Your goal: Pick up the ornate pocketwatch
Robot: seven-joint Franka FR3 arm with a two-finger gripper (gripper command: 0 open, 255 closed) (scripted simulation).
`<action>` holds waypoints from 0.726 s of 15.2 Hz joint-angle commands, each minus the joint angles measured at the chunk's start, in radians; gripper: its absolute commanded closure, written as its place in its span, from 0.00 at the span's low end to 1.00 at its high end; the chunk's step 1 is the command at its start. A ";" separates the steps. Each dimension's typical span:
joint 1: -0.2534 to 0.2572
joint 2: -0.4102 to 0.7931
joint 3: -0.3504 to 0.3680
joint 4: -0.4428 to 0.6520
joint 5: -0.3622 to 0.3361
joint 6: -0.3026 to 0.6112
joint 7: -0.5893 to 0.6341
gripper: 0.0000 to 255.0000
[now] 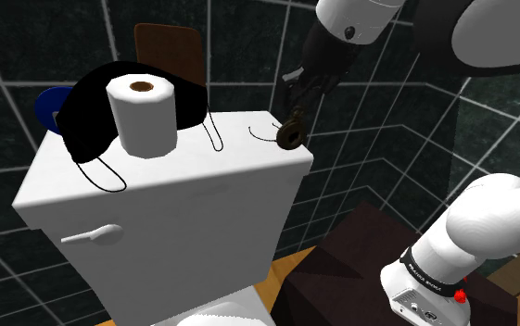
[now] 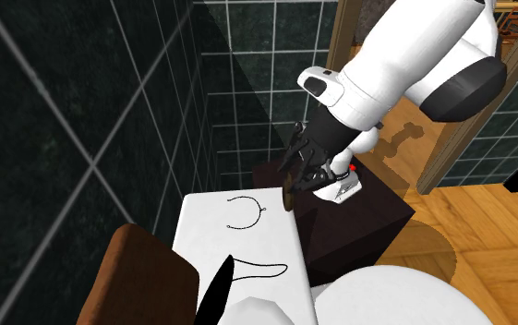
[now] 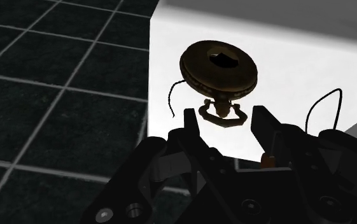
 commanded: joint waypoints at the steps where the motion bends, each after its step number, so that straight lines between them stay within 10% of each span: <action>1: -0.004 0.004 -0.008 0.029 -0.005 -0.026 -0.007 1.00; 11: -0.026 0.034 -0.028 0.169 -0.025 -0.133 -0.028 1.00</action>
